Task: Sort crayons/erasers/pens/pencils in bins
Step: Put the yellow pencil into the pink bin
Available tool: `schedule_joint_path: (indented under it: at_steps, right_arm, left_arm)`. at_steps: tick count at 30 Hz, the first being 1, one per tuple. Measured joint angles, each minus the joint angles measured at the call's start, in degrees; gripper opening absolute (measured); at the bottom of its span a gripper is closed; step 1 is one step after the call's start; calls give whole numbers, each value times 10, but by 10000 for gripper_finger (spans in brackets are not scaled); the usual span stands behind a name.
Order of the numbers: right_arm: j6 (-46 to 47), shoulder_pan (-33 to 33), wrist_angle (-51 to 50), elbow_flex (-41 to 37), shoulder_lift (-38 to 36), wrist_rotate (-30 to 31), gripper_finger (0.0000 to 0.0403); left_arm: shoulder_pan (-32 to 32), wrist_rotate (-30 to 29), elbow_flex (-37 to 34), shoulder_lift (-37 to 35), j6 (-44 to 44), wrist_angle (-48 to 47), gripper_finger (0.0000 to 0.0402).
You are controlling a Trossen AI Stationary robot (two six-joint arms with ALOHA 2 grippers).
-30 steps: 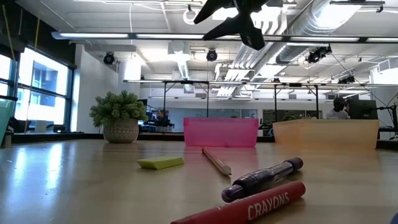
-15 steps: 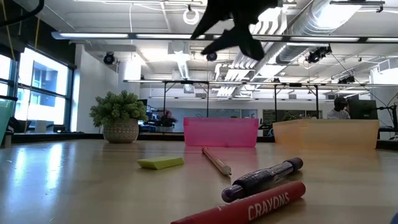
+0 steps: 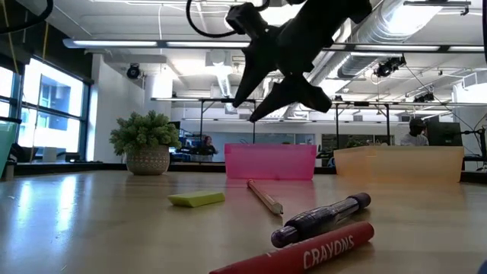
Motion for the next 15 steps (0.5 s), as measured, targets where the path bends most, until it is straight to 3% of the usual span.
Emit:
schedule_joint_path:
  at_steps: [6, 15]
  right_arm:
    - [-51, 1, -43, 50, -3, 7, 142]
    - [-93, -28, -217, 174, 2, 47, 142]
  left_arm:
    - [0, -24, 19, -25, 29, -1, 194]
    - [18, -112, 35, -87, 62, -5, 175]
